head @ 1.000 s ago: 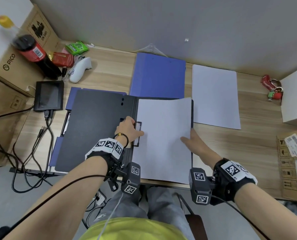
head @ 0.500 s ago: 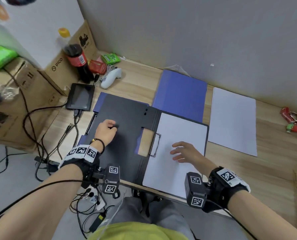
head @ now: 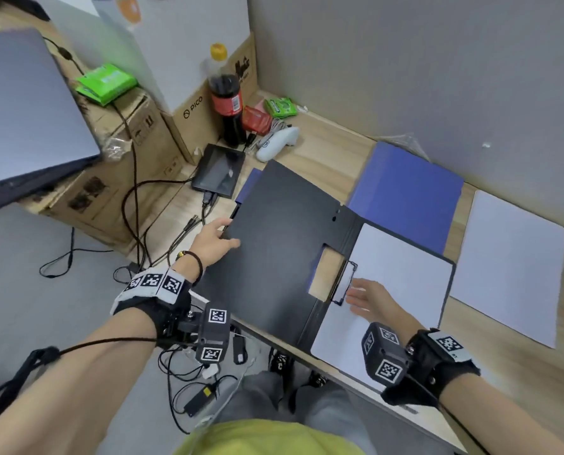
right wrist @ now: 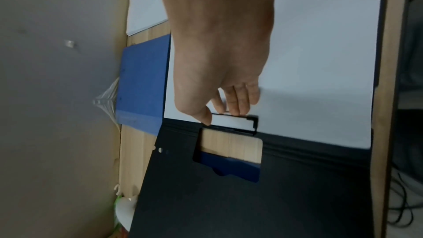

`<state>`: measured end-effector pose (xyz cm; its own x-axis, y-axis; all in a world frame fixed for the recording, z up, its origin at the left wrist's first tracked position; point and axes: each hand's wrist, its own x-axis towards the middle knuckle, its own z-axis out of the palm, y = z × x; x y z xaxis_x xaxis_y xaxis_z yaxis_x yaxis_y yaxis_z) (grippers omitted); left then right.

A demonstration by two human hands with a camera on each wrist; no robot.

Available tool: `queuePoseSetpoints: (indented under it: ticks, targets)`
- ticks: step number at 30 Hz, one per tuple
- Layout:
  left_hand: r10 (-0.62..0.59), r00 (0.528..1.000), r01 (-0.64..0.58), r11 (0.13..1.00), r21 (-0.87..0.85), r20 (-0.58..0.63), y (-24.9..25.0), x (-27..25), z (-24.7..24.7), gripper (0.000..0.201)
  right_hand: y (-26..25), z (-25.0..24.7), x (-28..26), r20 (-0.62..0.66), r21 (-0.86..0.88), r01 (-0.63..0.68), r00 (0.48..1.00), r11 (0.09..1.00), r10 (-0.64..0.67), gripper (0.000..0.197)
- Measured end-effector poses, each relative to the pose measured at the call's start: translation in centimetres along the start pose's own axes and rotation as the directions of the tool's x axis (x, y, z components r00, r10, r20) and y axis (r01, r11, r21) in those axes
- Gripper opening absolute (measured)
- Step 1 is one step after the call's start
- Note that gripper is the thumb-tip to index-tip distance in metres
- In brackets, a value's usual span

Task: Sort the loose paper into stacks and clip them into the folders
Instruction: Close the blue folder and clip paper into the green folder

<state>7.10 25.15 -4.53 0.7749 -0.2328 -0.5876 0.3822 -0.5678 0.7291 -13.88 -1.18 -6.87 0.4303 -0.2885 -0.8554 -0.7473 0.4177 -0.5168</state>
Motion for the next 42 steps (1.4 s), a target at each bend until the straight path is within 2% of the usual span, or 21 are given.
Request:
queuePoseSetpoints:
  ticks: [3,5,8,10,11,13,15,16,18,21,24,26,29,31,34,35,37,39,42]
  targets:
    - [0.012,0.984,0.003,0.996,-0.086,0.179,3.0,-1.8,-1.0,0.037,-1.2,0.3,-0.1,0.022,0.026,-0.017,1.0,1.0,0.017,0.014]
    - [0.071,0.955,-0.026,0.987,-0.158,0.29,5.3,-3.0,-1.5,0.034,-2.4,0.5,-0.4,0.052,0.05,0.004,0.999,0.999,-0.006,0.012]
    - [0.17,0.922,-0.12,0.979,-0.162,0.347,8.8,-4.5,-1.1,0.033,-4.5,0.8,-1.0,0.083,0.135,0.066,0.993,0.989,-0.078,0.018]
    - [0.226,0.897,-0.193,0.974,-0.122,0.38,11.2,-5.3,0.4,0.034,-5.8,0.9,-2.0,0.112,0.204,0.097,0.986,0.974,-0.121,0.01]
    - [0.244,0.881,-0.219,0.97,-0.106,0.406,12.2,-5.8,1.4,0.037,-6.4,0.8,-2.5,0.136,0.235,0.11,0.98,0.966,-0.145,0.013]
    - [0.268,0.832,-0.254,0.963,-0.095,0.487,13.6,-6.7,3.6,0.047,-7.5,0.5,-3.9,0.214,0.295,0.152,0.952,0.943,-0.22,0.036]
    - [0.269,0.76,-0.254,0.961,-0.11,0.592,14.4,-7.3,6.2,0.046,-8.5,0.0,-5.7,0.278,0.364,0.2,0.909,0.91,-0.311,0.063]
    - [0.27,0.722,-0.257,0.96,-0.116,0.637,14.7,-7.7,7.5,0.042,-8.9,-0.3,-6.7,0.294,0.36,0.242,0.887,0.901,-0.356,0.068]
    - [0.258,0.674,-0.258,0.96,-0.106,0.692,14.7,-7.9,10.2,0.038,-9.2,-1.3,-8.8,0.307,0.279,0.345,0.852,0.896,-0.424,0.064]
    - [0.221,0.649,-0.278,0.96,-0.042,0.728,14.5,-7.8,13.7,0.033,-8.3,-3.7,-10.3,0.253,0.168,0.421,0.855,0.891,-0.452,0.051]
    - [0.175,0.652,-0.268,0.963,0.007,0.738,13.9,-7.6,16.3,0.028,-6.0,-7.0,-10.2,0.134,0.208,0.414,0.885,0.886,-0.446,0.037]
    - [0.15,0.68,-0.232,0.972,0.018,0.718,13.2,-7.1,17.4,0.025,-4.0,-8.8,-9.8,0.017,0.215,0.41,0.906,0.887,-0.423,0.034]
    - [0.137,0.778,-0.181,0.983,0.01,0.613,11.7,-5.7,18.1,0.023,-0.6,-10.5,-9.0,-0.245,0.128,0.349,0.918,0.928,-0.311,0.038]
    - [0.124,0.846,-0.127,0.991,-0.029,0.519,10.7,-5.0,18.0,0.025,2.1,-11.6,-7.9,-0.355,0.142,0.255,0.915,0.956,-0.192,0.041]
    - [0.069,0.939,-0.087,0.995,0.04,0.337,8.7,-3.6,17.1,0.029,5.7,-12.0,-6.5,-0.358,0.223,0.124,0.933,0.967,-0.037,0.047]
    - [0.029,0.957,-0.053,0.996,0.078,0.289,7.9,-3.1,16.7,0.031,6.5,-11.8,-6.1,-0.338,0.255,0.098,0.941,0.962,-0.006,0.048]
    - [-0.076,0.955,0.041,0.991,0.127,0.287,6.5,-2.6,16.2,0.036,7.5,-11.2,-5.6,-0.302,0.287,0.069,0.953,0.955,0.022,0.051]
    - [-0.162,0.915,0.116,0.983,0.143,0.37,5.4,-2.8,16.1,0.042,7.7,-10.6,-5.3,-0.302,0.28,0.067,0.953,0.958,0.021,0.05]
    - [-0.205,0.87,0.149,0.976,0.157,0.449,4.4,-3.9,16.6,0.048,7.5,-10.3,-4.9,-0.304,0.272,0.062,0.952,0.96,0.025,0.051]
